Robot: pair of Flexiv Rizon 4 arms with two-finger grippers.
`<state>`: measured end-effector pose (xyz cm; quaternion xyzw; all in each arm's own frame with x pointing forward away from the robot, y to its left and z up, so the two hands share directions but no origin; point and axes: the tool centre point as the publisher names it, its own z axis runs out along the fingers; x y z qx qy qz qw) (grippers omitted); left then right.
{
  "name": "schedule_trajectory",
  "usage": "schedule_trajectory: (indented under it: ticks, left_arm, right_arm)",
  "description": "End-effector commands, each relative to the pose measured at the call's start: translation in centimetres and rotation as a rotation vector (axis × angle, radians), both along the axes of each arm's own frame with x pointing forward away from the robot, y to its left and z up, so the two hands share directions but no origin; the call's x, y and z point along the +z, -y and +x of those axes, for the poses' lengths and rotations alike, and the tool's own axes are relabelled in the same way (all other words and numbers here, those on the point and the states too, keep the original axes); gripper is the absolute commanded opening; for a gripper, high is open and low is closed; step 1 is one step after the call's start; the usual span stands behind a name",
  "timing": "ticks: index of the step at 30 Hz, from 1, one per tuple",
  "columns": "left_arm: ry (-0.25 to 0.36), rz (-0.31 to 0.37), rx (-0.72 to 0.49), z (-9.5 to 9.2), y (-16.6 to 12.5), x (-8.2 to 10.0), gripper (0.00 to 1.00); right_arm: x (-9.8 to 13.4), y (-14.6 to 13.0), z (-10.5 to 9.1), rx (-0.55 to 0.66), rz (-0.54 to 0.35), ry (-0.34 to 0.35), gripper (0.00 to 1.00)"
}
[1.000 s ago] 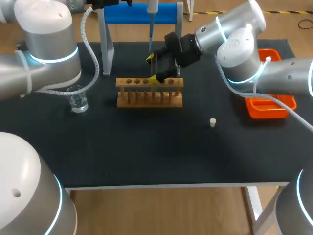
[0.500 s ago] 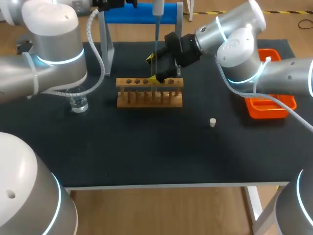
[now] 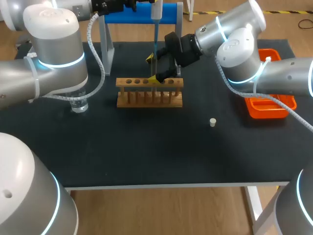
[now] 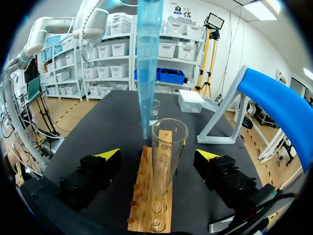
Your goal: Invert the test tube, pick up the pipette, mount the tip to pipette, aspirate from beaker and dispense into the tube, eject the tip, return the pipette, and cap with the stopper.
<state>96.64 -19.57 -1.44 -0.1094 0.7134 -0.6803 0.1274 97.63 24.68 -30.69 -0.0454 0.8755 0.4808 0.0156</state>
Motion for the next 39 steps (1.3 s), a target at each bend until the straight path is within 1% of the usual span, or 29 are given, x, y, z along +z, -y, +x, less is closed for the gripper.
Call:
schedule_trajectory:
  ticks: [1, 8, 17, 27, 39]
  left_arm:
    - [0.002, -0.007, 0.001, -0.03, -0.07, -0.32, 0.00]
    - [0.027, 0.001, -0.001, 0.16, -0.07, -0.43, 0.00]
    - [0.041, -0.025, -0.008, 0.41, 0.19, -0.33, 0.00]
    - [0.034, -0.037, -0.018, 0.23, 0.50, -0.38, 0.00]
    - [0.028, -0.020, -0.011, -0.05, -0.11, -0.89, 0.00]
  right_arm:
    - [0.06, 0.06, 0.06, 0.002, -0.003, -0.002, 1.00]
    - [0.06, 0.06, 0.06, 0.002, -0.003, -0.002, 1.00]
    - [0.06, 0.06, 0.06, 0.002, -0.003, -0.002, 1.00]
    - [0.06, 0.06, 0.06, 0.002, -0.003, -0.002, 1.00]
    - [0.06, 0.06, 0.06, 0.002, -0.003, -0.002, 1.00]
